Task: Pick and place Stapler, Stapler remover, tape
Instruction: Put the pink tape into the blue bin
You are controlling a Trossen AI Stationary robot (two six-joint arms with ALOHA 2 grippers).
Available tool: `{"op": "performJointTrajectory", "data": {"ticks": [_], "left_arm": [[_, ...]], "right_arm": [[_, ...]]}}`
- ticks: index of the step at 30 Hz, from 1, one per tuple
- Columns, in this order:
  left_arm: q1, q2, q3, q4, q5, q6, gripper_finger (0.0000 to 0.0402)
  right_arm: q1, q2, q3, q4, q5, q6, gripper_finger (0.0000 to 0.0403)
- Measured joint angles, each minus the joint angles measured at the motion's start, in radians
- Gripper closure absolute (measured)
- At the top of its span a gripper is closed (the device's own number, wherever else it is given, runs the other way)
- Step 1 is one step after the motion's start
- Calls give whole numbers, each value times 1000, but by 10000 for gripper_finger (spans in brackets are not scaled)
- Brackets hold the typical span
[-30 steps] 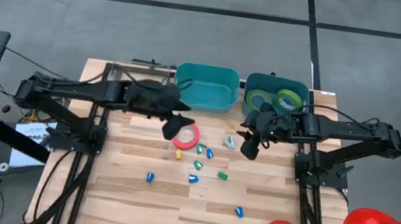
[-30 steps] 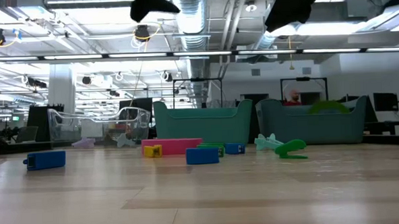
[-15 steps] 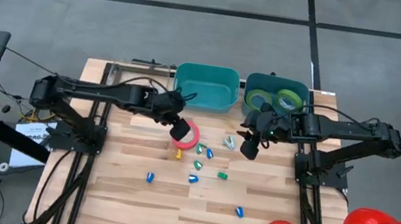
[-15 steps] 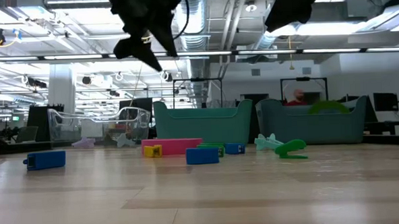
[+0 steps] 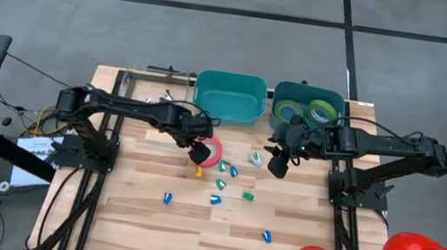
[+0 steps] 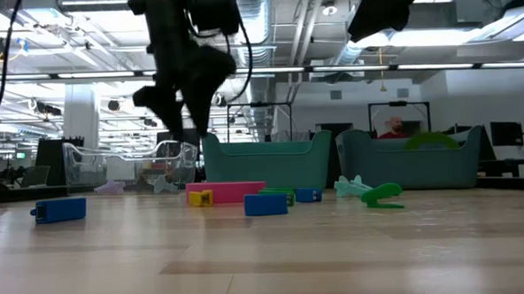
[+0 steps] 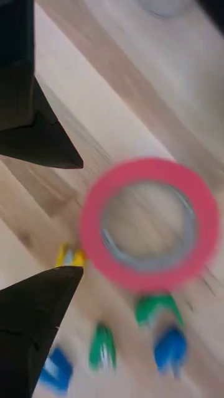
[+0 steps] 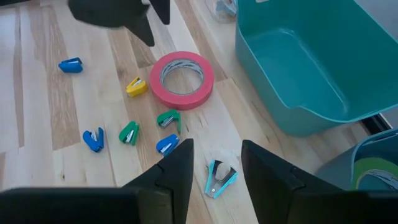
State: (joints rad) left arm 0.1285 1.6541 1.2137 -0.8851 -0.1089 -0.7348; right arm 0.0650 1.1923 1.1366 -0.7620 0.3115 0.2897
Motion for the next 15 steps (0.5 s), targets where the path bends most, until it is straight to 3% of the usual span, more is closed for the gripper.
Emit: {"op": "performJointTrajectory", "data": {"ticks": [15], "left_arm": [[80, 131, 0, 18, -3, -187, 143]], "right_arm": [[0, 0, 0, 0, 0, 0, 276]]}}
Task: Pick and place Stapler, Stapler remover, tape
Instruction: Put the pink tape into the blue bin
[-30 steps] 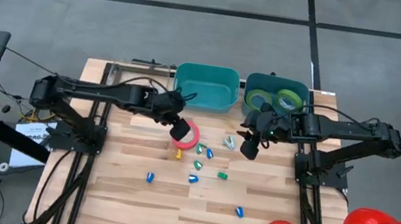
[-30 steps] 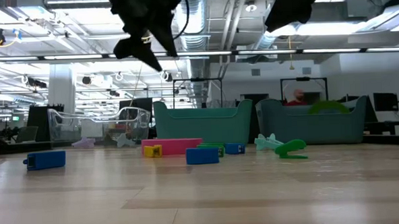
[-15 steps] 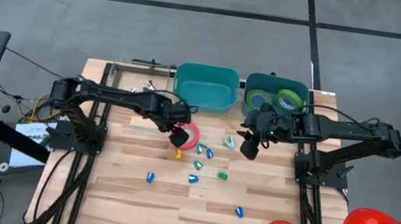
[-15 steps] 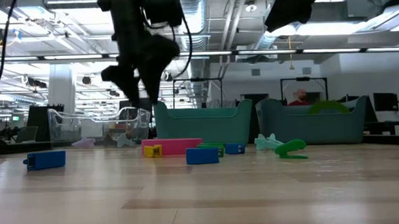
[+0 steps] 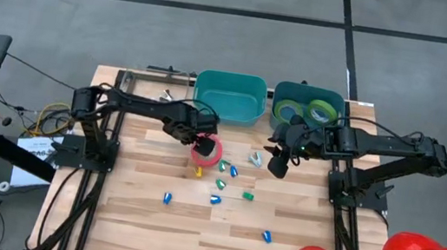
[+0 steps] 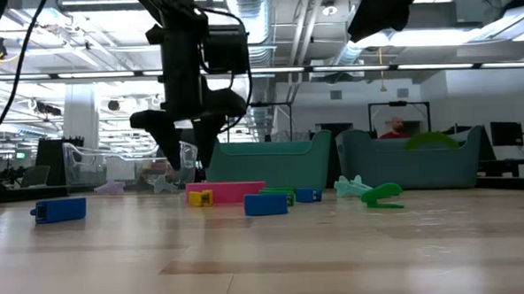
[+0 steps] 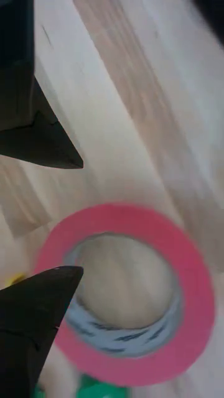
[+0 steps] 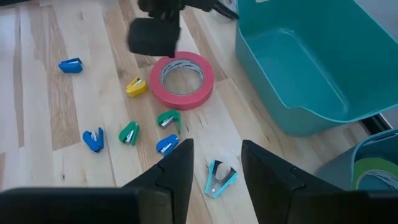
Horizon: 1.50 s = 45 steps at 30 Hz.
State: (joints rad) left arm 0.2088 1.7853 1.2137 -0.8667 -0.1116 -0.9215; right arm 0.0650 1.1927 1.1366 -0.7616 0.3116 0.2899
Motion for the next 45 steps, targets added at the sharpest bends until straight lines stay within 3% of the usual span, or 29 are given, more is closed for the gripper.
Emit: {"op": "performJointTrajectory", "data": {"ticks": [29, 45], "left_arm": [[15, 21, 0, 73, -55, -54, 143], [-62, 21, 0, 83, -157, -45, 143]], "right_arm": [[0, 0, 0, 15, 0, 18, 276], [0, 0, 0, 15, 0, 51, 276]]}}
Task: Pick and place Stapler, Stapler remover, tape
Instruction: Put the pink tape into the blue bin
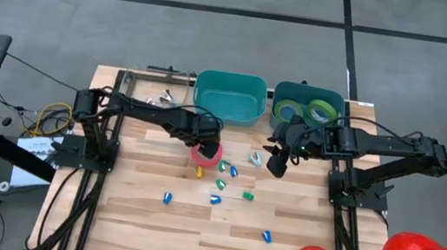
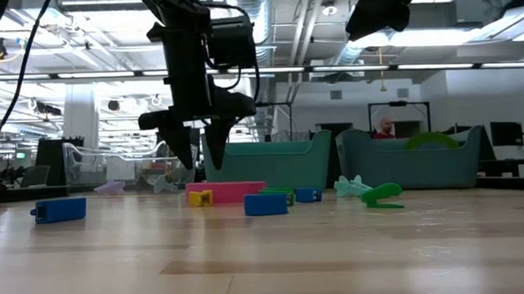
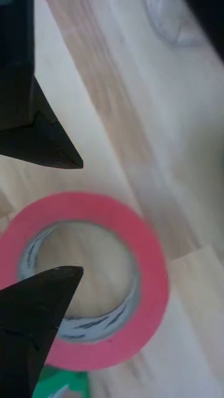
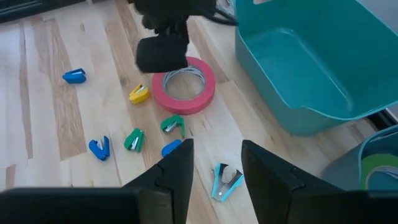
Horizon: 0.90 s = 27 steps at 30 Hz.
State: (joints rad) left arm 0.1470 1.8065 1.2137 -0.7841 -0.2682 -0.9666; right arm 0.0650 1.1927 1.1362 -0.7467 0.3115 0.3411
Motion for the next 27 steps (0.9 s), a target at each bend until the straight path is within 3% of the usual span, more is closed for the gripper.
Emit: {"op": "performJointTrajectory", "data": {"ticks": [8, 17, 27], "left_arm": [[-34, 0, -4, 2, -1, -19, 143], [-25, 0, -149, 19, 36, -124, 143], [-29, 0, -151, 79, 52, -124, 144]], "right_arm": [[8, 0, 0, 0, 0, 1, 276], [7, 0, 0, 0, 0, 1, 276], [7, 0, 0, 0, 0, 1, 276]]}}
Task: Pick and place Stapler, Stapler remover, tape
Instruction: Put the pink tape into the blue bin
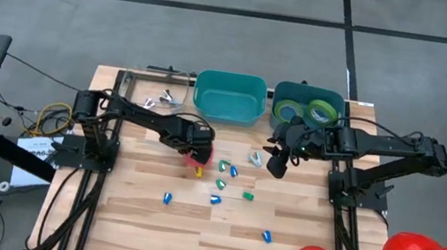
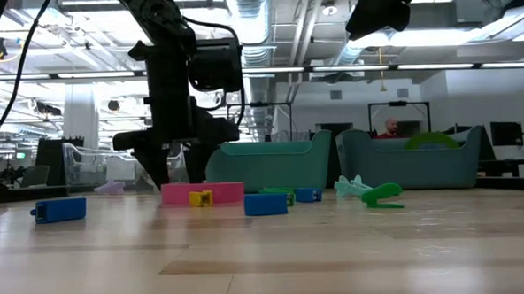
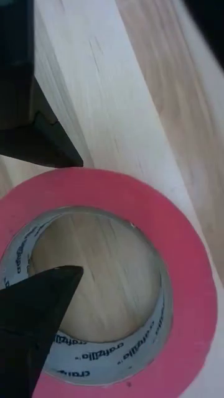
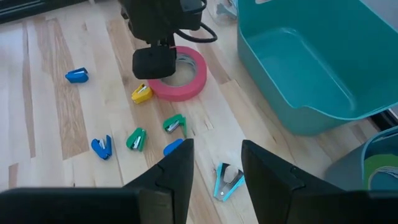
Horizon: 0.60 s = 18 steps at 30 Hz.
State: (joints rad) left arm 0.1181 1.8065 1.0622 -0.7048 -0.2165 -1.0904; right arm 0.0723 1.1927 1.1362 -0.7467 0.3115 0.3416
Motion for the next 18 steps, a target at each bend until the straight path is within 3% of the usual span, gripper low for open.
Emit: {"op": "performJointTrajectory", "data": {"ticks": [4, 18], "left_arm": [[0, 0, 0, 2, 0, 0, 160], [1, 0, 0, 7, -12, 2, 276]], "right_arm": [[0, 0, 0, 0, 0, 0, 276], [0, 0, 0, 0, 0, 0, 276]]}}
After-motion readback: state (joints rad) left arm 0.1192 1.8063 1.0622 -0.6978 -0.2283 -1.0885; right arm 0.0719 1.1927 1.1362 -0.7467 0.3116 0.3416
